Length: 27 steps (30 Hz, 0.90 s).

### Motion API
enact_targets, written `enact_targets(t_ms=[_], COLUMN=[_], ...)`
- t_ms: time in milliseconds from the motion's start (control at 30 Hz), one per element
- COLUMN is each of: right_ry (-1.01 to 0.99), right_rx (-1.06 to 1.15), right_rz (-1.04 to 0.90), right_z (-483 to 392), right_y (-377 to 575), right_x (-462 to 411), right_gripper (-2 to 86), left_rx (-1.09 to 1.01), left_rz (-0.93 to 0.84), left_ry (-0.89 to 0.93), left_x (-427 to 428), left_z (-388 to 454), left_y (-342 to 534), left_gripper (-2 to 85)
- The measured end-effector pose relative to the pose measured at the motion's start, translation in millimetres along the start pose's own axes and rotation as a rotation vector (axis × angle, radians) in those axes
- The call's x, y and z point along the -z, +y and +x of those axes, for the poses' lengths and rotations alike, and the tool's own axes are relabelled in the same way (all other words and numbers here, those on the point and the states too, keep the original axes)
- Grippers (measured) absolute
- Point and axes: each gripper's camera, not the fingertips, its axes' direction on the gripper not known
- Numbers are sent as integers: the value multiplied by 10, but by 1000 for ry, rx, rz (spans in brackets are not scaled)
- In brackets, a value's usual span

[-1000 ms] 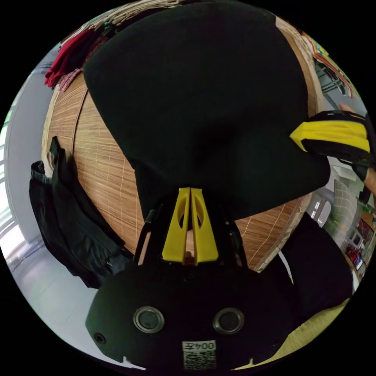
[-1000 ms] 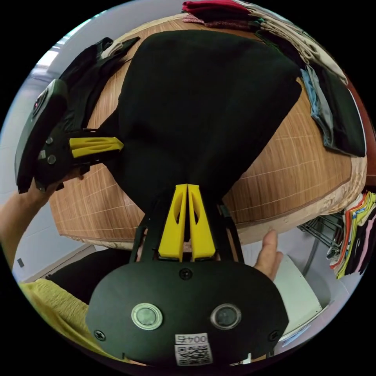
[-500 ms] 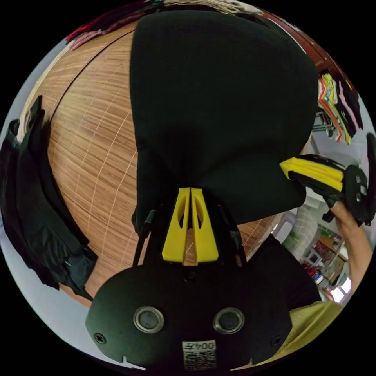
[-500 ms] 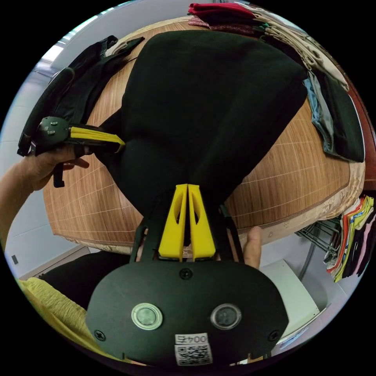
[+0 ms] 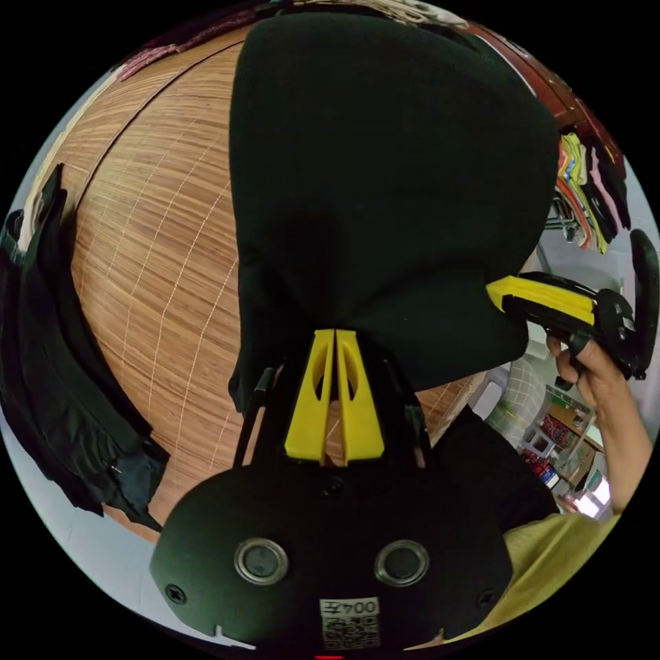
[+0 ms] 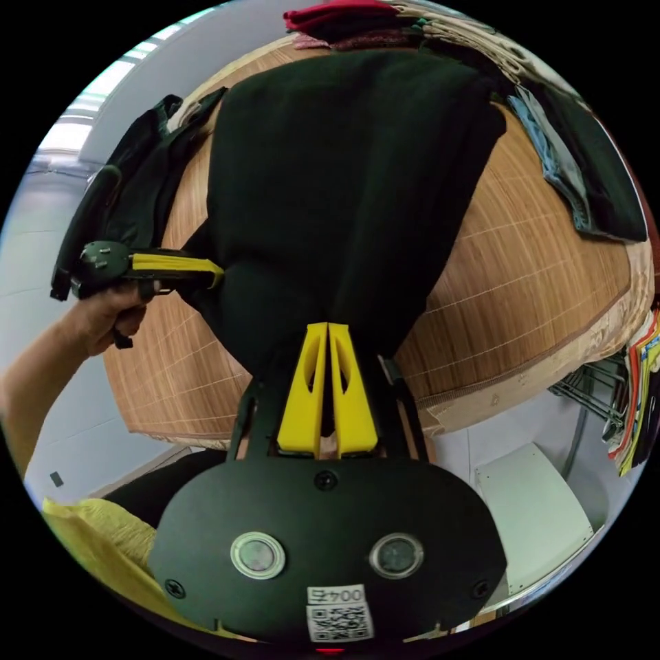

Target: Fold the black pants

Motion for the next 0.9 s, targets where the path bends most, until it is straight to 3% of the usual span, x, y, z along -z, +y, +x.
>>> enact_targets(t_ms=[100, 167, 233, 333, 467, 633, 733, 900], right_ry=[-68, -25, 17, -86, -282, -373, -493, -457], right_rx=[26, 54, 69, -27, -208, -301, -405, -482], right_rz=[116, 226, 340, 469, 501, 536, 506, 477], right_z=[128, 227, 330, 701, 1313, 1746, 2028, 2274], right_y=[209, 362, 428, 365, 168, 40, -14, -142], right_x=[336, 647, 878, 1169, 1299, 1289, 1275, 1291], right_gripper=[60, 74, 91, 134, 161, 173, 140, 110], left_rx=[-39, -80, -138, -245, -378, -498, -582, -656], left_rz=[82, 226, 348, 435, 440, 431, 445, 396], left_ry=[109, 189, 162, 112, 40, -43, -103, -190], left_x=[237, 582, 847, 1114, 1212, 1244, 1257, 1107], left_z=[-115, -151, -106, 19, 226, 458, 613, 783], left_y=[160, 324, 395, 268, -122, -409, -480, -674], left_gripper=[48, 79, 92, 110, 128, 134, 135, 143])
